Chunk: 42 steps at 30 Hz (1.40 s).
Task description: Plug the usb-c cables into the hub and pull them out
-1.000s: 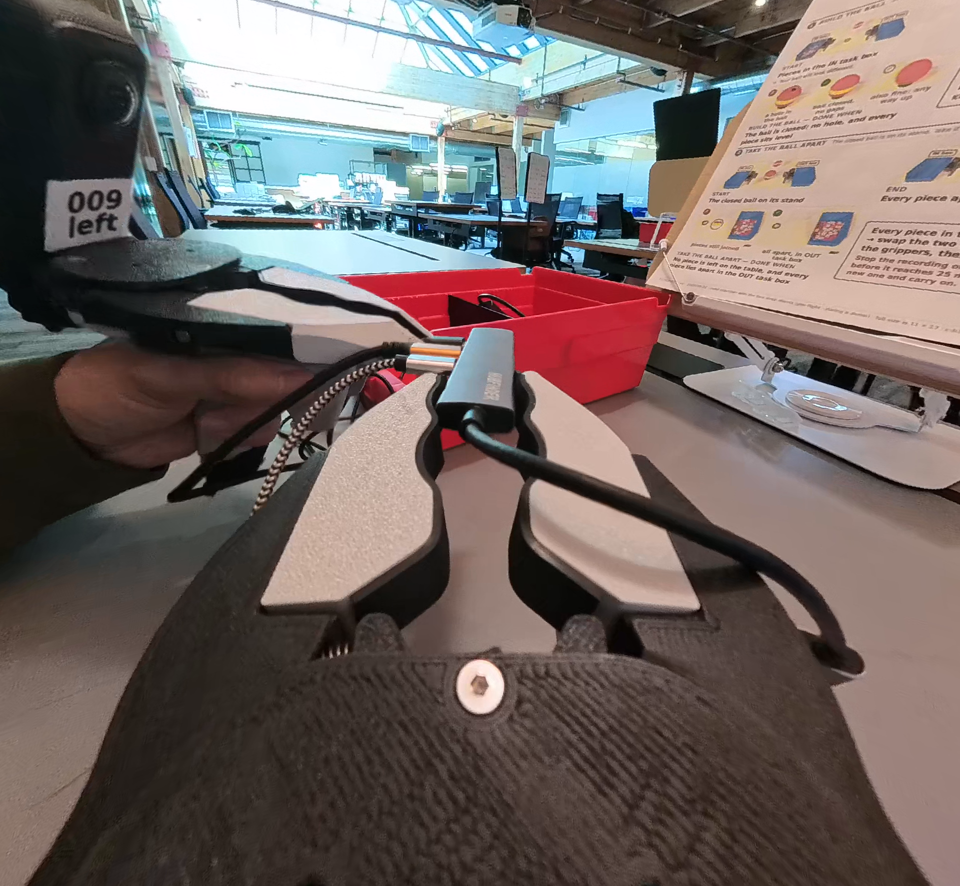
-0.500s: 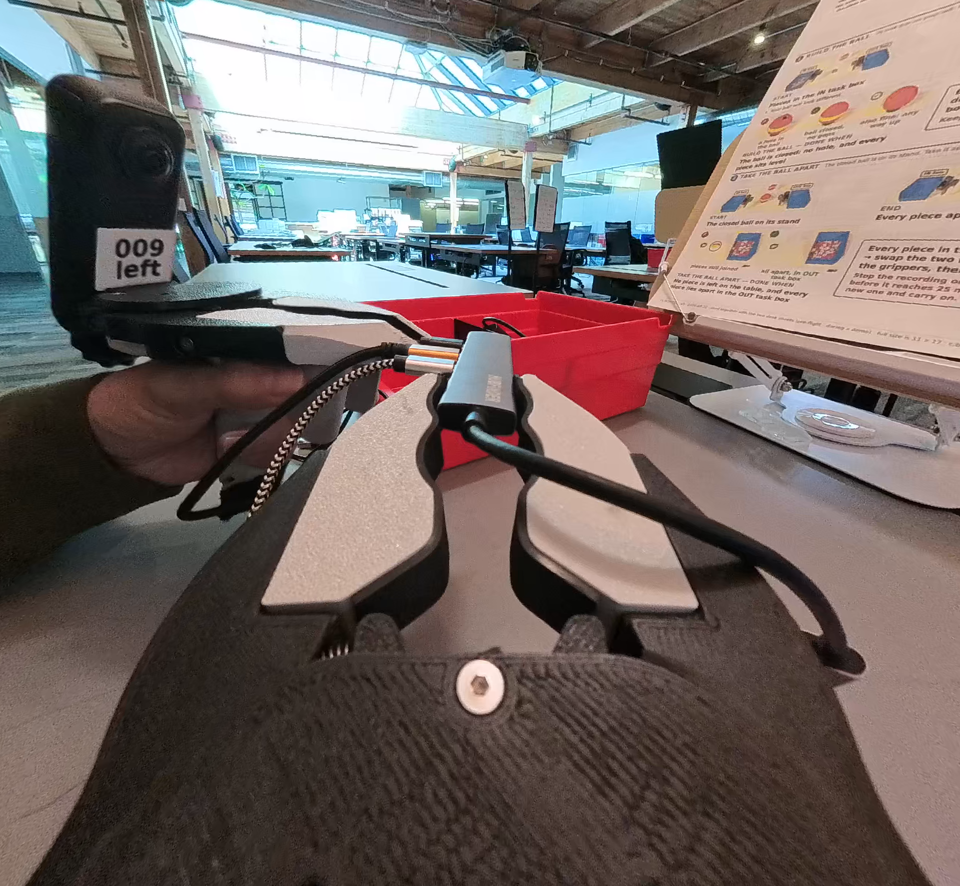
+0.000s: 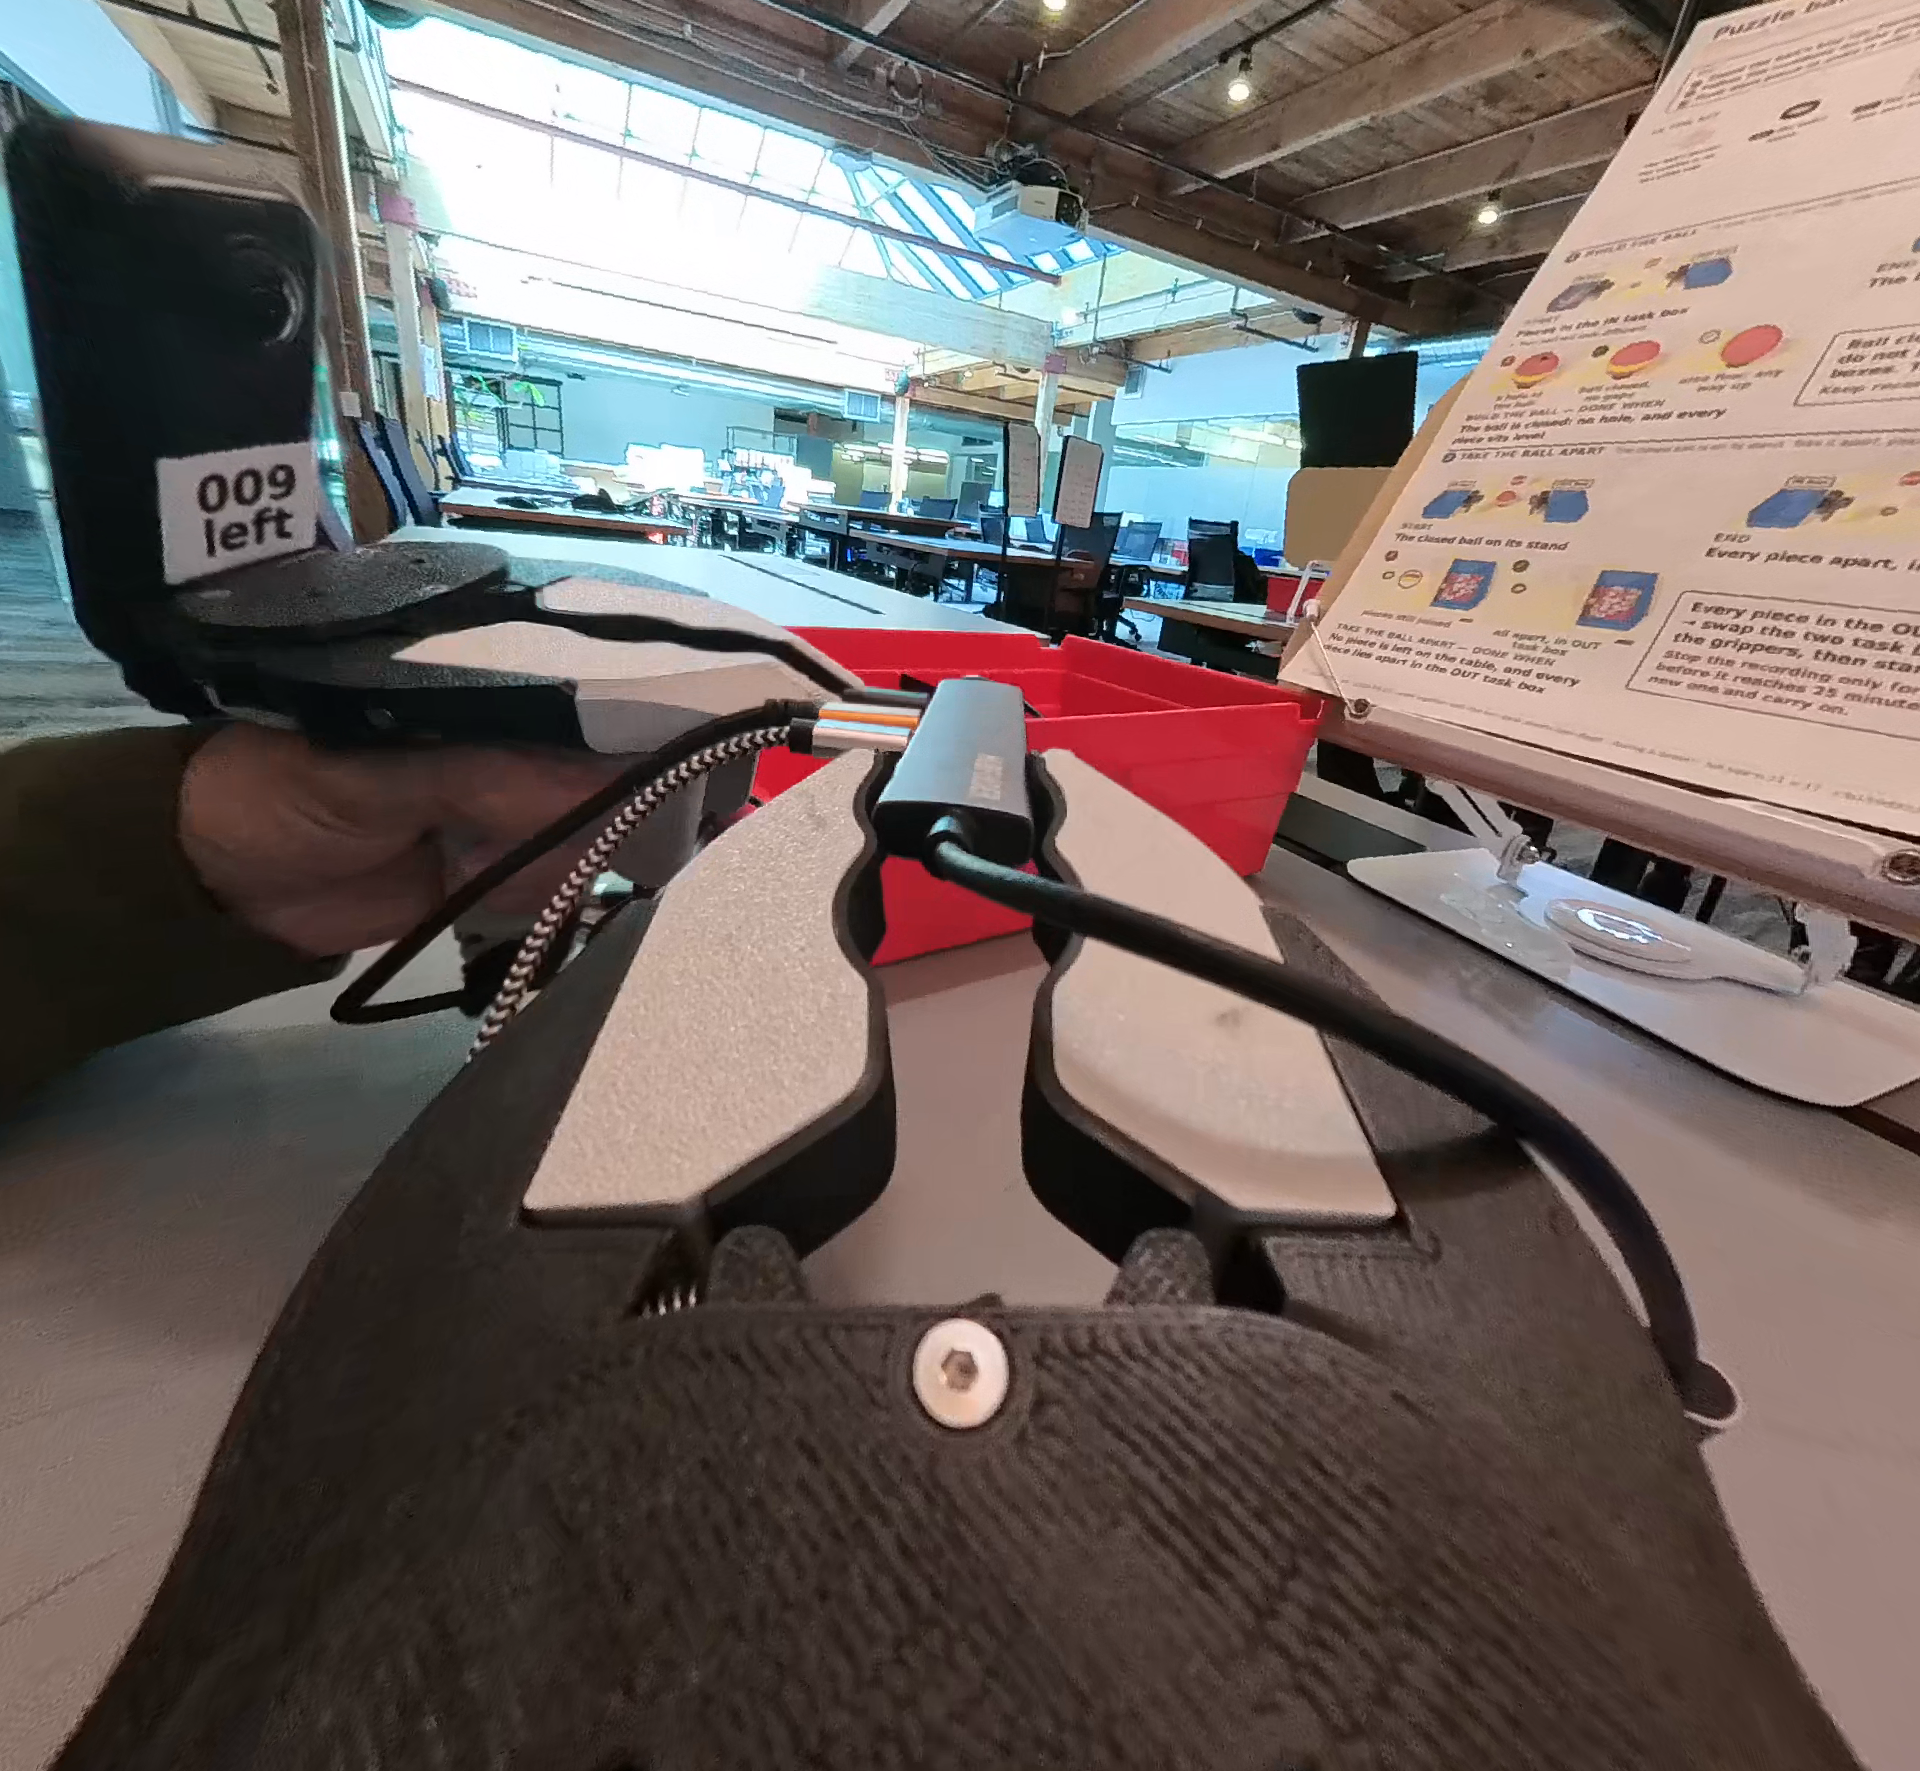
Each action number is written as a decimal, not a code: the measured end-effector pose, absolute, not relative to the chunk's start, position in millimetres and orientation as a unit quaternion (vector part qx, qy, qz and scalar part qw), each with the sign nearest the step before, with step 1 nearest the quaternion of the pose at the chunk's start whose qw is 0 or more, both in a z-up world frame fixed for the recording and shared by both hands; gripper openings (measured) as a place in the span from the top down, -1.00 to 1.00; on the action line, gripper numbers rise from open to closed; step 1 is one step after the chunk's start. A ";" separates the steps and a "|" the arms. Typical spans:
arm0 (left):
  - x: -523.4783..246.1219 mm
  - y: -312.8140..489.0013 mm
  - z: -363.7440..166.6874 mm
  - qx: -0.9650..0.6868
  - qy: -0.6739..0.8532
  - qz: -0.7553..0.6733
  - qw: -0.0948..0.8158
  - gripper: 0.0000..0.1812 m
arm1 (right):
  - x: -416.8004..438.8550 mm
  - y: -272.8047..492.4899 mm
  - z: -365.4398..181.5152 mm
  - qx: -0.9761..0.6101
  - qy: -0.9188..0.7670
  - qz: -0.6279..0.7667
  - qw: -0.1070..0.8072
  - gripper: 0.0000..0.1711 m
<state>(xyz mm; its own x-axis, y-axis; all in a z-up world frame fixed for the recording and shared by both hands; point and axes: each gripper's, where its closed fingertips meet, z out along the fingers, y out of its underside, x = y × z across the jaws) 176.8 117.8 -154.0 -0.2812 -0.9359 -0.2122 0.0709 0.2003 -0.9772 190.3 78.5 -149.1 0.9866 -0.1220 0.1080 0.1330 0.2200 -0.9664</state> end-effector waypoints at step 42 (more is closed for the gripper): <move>174.6 116.6 -162.4 -0.326 0.609 -0.560 0.457 0.94 | 185.3 78.3 -157.1 -0.641 -0.048 -0.144 0.752 0.70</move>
